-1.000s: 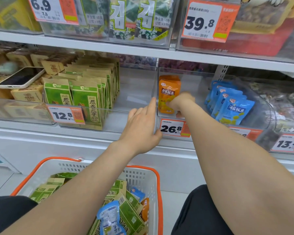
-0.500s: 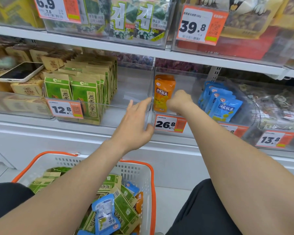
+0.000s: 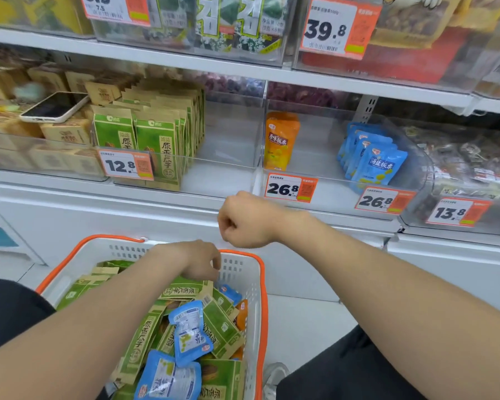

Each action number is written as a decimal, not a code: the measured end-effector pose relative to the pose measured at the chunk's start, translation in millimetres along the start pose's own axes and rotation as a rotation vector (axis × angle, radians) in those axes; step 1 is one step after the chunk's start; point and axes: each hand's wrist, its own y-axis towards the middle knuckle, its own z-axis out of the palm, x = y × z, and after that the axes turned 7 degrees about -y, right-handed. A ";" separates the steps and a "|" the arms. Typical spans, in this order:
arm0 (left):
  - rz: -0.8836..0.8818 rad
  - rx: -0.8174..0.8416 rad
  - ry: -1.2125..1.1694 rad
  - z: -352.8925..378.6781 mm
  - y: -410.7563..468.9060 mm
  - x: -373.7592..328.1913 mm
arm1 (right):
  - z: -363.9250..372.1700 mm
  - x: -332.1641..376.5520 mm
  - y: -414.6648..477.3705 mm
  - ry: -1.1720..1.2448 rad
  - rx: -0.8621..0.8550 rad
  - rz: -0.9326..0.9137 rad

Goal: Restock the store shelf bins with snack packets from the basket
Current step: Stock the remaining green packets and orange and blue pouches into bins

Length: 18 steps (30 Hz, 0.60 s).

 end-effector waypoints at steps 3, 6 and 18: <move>-0.134 0.181 0.141 15.6 2.4 15.7 | 36.0 10.6 -2.8 -0.119 0.289 -0.048; -0.151 0.155 0.199 24.2 4.4 27.8 | 79.1 21.8 -2.6 -0.244 0.480 -0.109; -0.080 0.116 0.199 33.9 19.4 48.6 | 198.3 65.4 13.7 -0.299 0.777 -0.176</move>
